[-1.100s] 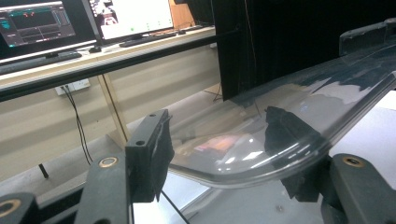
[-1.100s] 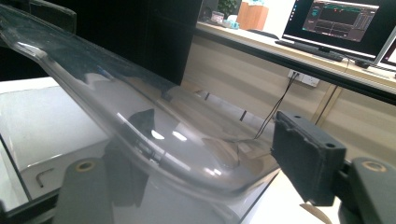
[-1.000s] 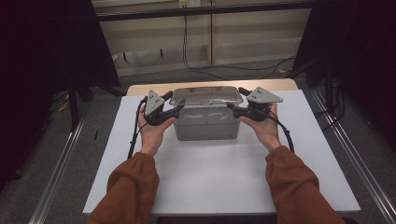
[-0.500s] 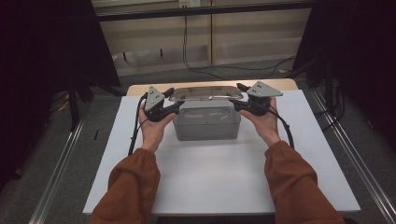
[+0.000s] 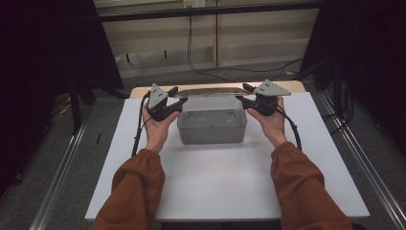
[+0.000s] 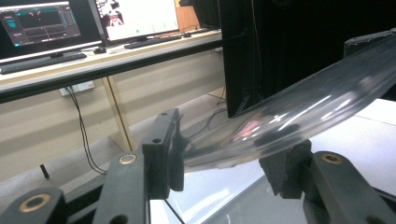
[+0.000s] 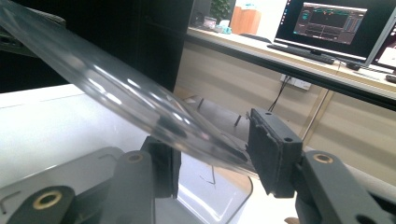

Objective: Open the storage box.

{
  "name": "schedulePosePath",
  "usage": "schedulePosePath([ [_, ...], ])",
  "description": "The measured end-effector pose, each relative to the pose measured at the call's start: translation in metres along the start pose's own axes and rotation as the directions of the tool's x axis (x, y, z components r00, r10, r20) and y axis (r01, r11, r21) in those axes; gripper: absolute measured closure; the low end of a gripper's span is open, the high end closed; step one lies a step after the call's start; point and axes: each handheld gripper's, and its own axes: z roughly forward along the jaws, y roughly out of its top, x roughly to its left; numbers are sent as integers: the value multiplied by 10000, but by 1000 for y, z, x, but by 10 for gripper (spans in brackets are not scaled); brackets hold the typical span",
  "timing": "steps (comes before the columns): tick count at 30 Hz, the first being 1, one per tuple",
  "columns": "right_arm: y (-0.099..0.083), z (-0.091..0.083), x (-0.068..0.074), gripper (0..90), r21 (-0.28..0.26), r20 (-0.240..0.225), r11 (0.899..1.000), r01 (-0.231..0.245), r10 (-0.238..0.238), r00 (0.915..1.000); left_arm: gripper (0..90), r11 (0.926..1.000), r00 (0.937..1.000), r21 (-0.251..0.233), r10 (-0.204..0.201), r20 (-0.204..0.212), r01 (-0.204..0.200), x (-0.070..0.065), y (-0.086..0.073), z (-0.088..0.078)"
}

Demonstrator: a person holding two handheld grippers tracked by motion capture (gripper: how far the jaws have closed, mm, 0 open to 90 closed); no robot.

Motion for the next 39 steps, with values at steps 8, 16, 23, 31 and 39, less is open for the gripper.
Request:
schedulePosePath([
  [8, -2, 2, -5, 533, -7, 232, 10000, -65, 65, 9997, 556, 9999, 10000, 97, 95, 6, -95, 6, 0, 4],
  [16, -4, 6, -9, 554, -17, 96, 9999, -141, 141, 9999, 576, 9998, 9998, 41, 211, -58, -211, 7, 4, 7],
  [23, 0, 13, -8, 601, -106, 58, 9999, -26, 26, 10000, 579, 9998, 9998, -78, 183, -67, -183, 10, 4, 9],
  [31, -5, 17, -13, 609, 25, 248, 10000, -88, 88, 9997, 592, 9999, 9998, -99, 139, -115, -140, 12, 6, 11],
  [39, -4, 21, -16, 627, 104, 247, 9999, 38, -40, 9997, 597, 9999, 9998, -114, 110, -157, -112, 15, 9, 14],
])
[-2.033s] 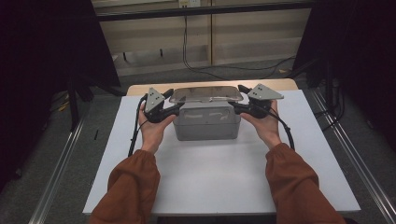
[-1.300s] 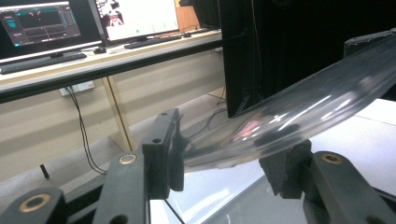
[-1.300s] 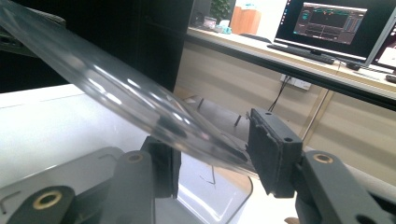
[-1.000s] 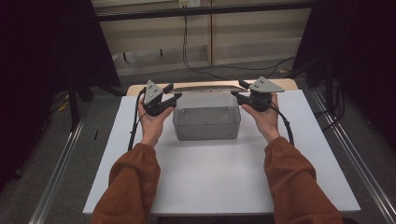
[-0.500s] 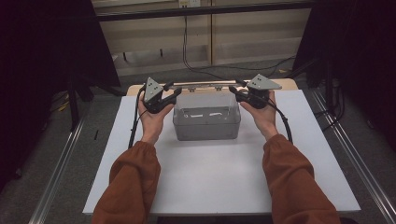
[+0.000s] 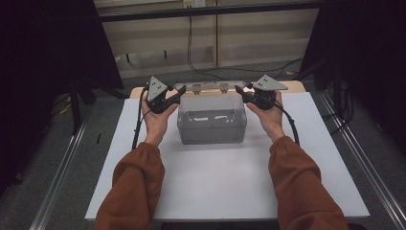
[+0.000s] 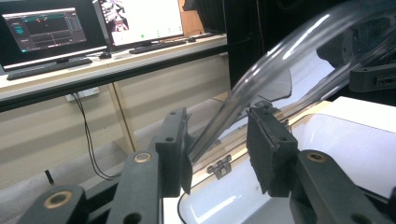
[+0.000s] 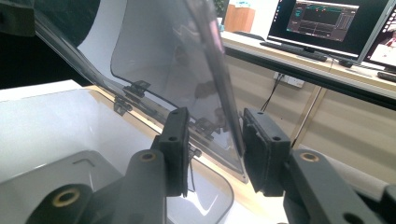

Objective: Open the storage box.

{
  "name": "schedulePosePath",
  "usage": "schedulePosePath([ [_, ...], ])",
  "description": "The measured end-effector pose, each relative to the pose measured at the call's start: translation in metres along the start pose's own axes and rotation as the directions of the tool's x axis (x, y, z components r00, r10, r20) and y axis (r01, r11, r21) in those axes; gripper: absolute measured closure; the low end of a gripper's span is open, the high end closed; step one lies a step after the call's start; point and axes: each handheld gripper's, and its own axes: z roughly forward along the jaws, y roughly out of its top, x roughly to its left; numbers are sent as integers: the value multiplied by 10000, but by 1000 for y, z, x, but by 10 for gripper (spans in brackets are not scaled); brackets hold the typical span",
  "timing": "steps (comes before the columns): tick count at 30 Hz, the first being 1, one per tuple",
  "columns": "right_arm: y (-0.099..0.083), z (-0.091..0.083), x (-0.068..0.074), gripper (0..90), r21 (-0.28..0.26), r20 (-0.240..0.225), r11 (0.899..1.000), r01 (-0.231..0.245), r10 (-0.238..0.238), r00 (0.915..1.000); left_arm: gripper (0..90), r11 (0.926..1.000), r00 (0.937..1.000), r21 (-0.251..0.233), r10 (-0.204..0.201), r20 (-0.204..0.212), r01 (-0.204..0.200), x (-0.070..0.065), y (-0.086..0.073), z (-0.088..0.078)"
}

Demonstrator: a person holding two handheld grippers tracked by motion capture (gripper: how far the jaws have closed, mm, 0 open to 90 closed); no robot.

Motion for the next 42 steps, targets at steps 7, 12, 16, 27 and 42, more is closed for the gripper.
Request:
schedulePosePath([
  [7, 1, 5, -4, 596, -11, 24, 9999, -113, 113, 9999, 606, 10000, 10000, -48, -53, -9, 53, 2, 1, 2],
  [12, -2, 9, -4, 581, -14, 98, 9999, -169, 169, 9998, 610, 10000, 10000, -48, -50, -29, 50, 3, 0, 4],
  [16, -3, 11, -6, 625, 67, -11, 9999, -157, 157, 9999, 610, 10000, 10000, -20, -10, -31, 10, 4, 0, 6],
  [27, -1, 15, -11, 661, -1, -21, 9994, -342, 342, 9994, 561, 10000, 9993, -67, 68, -362, -70, 10, -4, 14],
  [42, 0, 18, -13, 672, -47, 52, 9990, -448, 448, 9990, 587, 9998, 9994, 127, -133, -305, 137, 20, -15, 25],
])
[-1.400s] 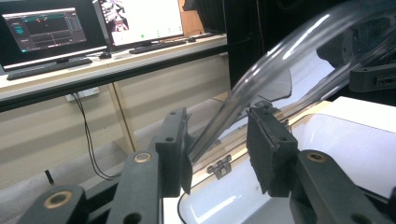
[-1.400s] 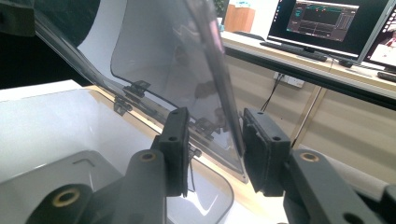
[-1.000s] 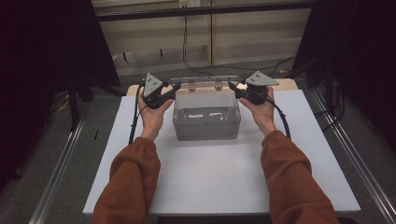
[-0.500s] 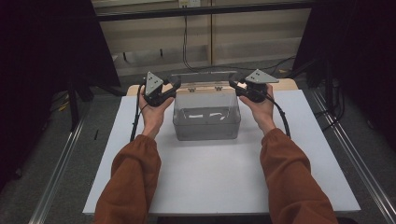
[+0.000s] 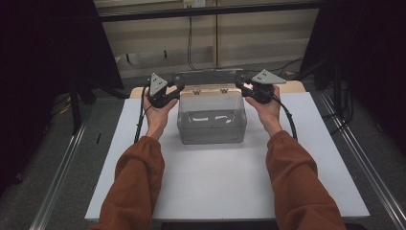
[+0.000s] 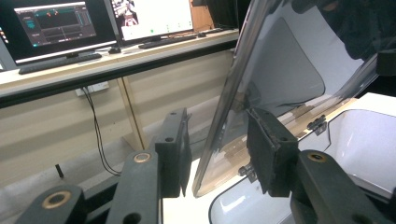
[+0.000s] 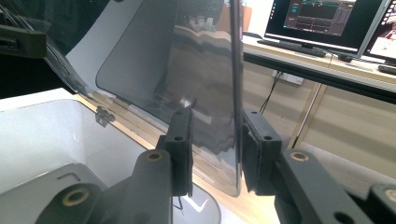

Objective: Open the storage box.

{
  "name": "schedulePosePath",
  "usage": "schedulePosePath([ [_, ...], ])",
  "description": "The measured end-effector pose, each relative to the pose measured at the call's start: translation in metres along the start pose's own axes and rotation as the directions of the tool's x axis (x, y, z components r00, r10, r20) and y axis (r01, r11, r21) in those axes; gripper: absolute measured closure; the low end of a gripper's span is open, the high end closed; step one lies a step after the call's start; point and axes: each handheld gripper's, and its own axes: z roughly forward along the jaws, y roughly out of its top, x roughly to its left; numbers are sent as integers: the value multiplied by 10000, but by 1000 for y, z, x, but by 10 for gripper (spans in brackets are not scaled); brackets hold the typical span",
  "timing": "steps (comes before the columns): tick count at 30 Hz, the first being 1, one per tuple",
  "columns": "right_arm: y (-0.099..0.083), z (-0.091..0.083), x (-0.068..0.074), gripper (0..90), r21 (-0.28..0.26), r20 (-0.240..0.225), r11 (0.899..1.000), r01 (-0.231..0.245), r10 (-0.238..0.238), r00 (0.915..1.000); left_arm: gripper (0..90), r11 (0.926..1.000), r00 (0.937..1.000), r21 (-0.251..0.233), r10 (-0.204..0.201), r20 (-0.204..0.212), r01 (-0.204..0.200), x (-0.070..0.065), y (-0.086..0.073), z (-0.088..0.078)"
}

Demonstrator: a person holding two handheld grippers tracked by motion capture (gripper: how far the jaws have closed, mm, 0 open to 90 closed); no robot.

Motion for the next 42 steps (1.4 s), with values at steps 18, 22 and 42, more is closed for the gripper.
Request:
schedulePosePath([
  [18, 5, 8, -7, 699, -35, 100, 9998, -194, 194, 9998, 610, 9991, 9998, 381, -188, 59, 186, 4, -6, 22],
  [22, 5, 9, -8, 702, -11, 118, 9999, -161, 161, 9998, 598, 9987, 9996, 442, -271, 120, 266, 4, -9, 27],
  [42, 0, 19, -15, 618, 297, 212, 9987, -404, 398, 9990, 633, 9956, 9963, 432, -842, 149, 835, 8, -7, 33],
])
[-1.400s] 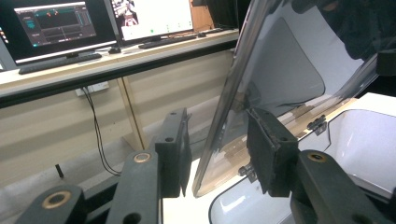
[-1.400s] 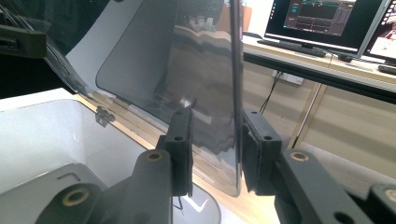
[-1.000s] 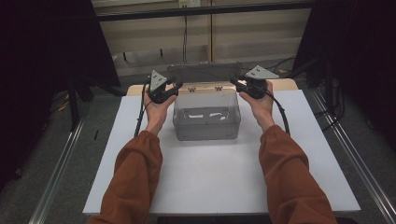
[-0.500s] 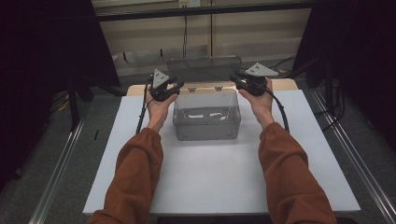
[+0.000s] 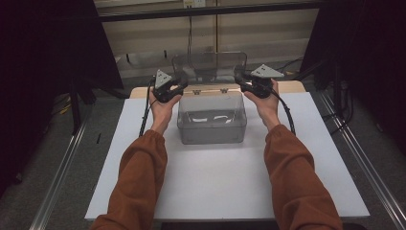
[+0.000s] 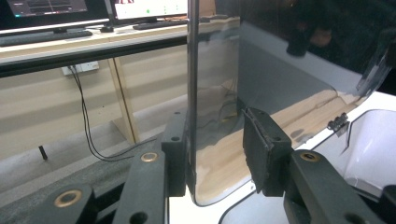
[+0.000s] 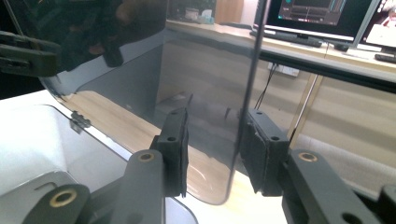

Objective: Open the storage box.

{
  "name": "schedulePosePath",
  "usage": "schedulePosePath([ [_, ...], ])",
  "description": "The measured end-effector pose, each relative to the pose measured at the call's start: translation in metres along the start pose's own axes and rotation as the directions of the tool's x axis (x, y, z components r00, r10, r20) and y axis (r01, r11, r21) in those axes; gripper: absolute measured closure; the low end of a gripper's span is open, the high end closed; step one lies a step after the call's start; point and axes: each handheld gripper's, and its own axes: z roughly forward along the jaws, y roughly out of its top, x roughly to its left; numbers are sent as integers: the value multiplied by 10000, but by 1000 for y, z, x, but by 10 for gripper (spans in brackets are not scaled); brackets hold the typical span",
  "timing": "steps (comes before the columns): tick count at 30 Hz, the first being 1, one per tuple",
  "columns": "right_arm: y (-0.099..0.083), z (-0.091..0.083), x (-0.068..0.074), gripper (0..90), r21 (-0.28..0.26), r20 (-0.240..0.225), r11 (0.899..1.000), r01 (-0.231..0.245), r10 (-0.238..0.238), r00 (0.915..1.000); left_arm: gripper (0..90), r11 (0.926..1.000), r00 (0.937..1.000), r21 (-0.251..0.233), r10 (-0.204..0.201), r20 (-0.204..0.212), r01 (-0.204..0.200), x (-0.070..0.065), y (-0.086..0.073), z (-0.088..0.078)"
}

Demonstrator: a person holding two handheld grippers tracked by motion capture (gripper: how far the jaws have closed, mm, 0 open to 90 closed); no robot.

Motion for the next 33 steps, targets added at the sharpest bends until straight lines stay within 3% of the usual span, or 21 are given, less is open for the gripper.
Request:
schedulePosePath([
  [22, -14, 13, -2, 654, 345, -205, 9993, -123, 130, 9997, 651, 9997, 9994, 35, 220, 260, -221, 8, -1, 2],
  [28, -18, 15, -4, 660, 424, -192, 9988, -263, 271, 9994, 659, 9998, 9996, 189, 101, 270, -107, 9, -4, 3],
  [31, -19, 17, -4, 670, 369, -181, 9985, -405, 412, 9990, 638, 9988, 9987, 87, -478, 176, 477, 8, -6, 5],
  [33, -19, 18, -3, 662, 364, -154, 9979, -544, 550, 9984, 610, 9989, 9990, 143, -449, 11, 449, 5, -6, 7],
])
